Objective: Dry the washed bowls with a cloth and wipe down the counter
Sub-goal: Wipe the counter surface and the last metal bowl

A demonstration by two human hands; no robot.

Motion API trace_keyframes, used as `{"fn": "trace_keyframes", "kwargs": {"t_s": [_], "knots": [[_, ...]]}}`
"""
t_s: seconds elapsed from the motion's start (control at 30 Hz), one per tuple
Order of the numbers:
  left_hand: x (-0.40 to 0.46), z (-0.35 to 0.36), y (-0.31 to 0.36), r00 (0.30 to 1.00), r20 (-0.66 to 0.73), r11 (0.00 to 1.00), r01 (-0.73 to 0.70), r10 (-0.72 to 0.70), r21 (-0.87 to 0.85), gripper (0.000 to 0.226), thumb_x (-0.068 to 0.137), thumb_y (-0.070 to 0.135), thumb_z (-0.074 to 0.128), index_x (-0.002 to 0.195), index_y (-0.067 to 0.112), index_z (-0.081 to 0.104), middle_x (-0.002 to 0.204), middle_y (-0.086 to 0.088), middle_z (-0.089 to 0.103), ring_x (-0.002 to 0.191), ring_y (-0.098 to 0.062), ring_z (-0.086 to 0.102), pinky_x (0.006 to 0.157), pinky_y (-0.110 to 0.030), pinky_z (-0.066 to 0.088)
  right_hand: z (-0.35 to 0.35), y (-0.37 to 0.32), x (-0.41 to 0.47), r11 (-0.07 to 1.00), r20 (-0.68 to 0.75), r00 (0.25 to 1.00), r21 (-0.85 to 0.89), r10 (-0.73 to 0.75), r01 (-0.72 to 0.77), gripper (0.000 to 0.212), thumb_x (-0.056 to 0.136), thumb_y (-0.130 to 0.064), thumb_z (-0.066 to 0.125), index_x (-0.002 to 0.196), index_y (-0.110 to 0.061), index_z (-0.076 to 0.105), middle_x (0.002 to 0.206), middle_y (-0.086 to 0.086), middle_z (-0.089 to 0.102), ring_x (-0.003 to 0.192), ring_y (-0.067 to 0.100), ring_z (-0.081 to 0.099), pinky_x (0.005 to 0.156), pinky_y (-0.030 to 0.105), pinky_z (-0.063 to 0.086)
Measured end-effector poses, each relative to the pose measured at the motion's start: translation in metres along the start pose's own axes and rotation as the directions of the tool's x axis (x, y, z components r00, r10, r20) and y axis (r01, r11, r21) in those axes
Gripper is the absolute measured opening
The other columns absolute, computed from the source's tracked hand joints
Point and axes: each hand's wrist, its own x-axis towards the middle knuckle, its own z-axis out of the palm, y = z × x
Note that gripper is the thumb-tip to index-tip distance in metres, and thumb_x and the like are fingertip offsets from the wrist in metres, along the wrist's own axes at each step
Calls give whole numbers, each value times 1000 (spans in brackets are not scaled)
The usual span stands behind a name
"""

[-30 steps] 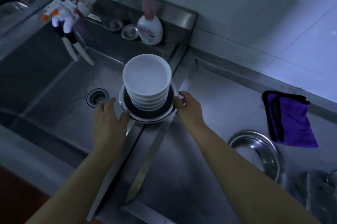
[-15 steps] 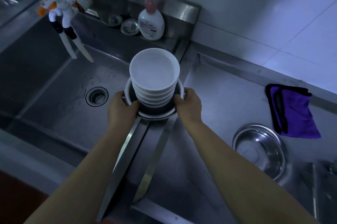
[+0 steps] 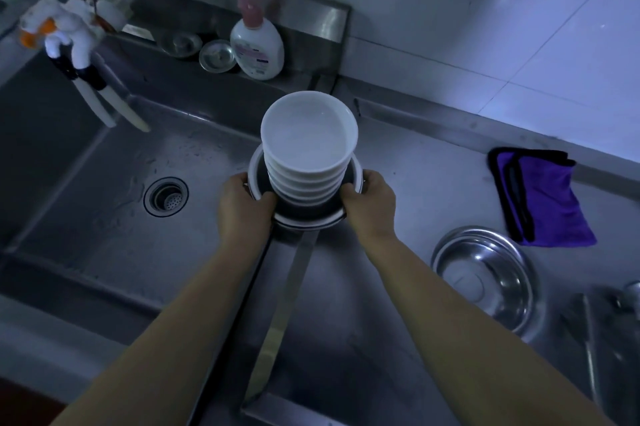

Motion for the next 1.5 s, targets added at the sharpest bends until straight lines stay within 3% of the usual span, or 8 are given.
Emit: {"fn": "trace_keyframes", "kwargs": {"t_s": [0.13,0.23,0.33,0.5,0.7,0.93,1.17,1.5], "knots": [[6,23,12,996,57,997,-71,70,8,23,68,9,59,68,32,54,63,7,62,53,-2,59,44,-29,45,-17,8,13,1000,-63,998,17,12,-11,10,78,-19,58,88,-21,56,75,-4,62,73,17,61,74,44,55],[13,45,19,990,111,995,-92,87,39,13,69,7,58,75,18,60,67,-5,65,60,-20,63,54,-40,53,-31,16,26,999,-97,995,14,37,-36,9,78,-20,59,85,-24,56,76,-4,63,73,18,62,74,44,55],[21,69,26,982,155,990,-122,109,73,8,70,9,59,78,11,60,69,-5,65,63,-21,62,52,-30,46,-44,27,39,998,-146,987,10,63,-62,8,77,-19,59,83,-23,55,76,-2,63,75,22,62,74,43,54],[32,106,42,960,240,981,-172,145,93,3,71,11,60,72,13,58,65,0,63,54,-5,56,41,-18,35,-65,43,64,996,-241,969,-50,60,-74,9,79,-19,61,85,-19,54,70,-11,55,73,18,56,66,28,39],[47,141,57,944,291,975,-194,154,113,9,72,13,60,74,5,56,70,-9,63,63,-23,59,51,-29,41,-79,54,90,994,-293,953,-57,76,-97,10,80,-18,62,81,-21,53,66,-14,53,60,-2,48,50,15,32],[64,161,59,947,288,969,-194,144,154,8,74,13,59,74,7,54,67,-4,56,60,-21,54,45,-24,29,-77,60,112,992,-297,949,-33,110,-125,9,81,-19,61,89,-18,56,70,-15,53,63,-4,48,52,9,32],[79,167,59,939,317,965,-196,133,176,18,76,14,58,91,4,59,88,-15,65,78,-32,62,67,-44,54,-70,62,127,993,-285,954,-45,90,-107,9,81,-18,59,88,-14,56,71,-8,55,66,10,52,55,20,36],[87,169,64,925,326,962,-245,196,116,15,79,15,60,88,3,59,82,-12,65,74,-27,62,59,-32,47,-70,62,136,995,-248,969,-95,2,-26,16,89,-26,57,88,-10,55,72,-2,56,73,20,55,60,28,37]]}}
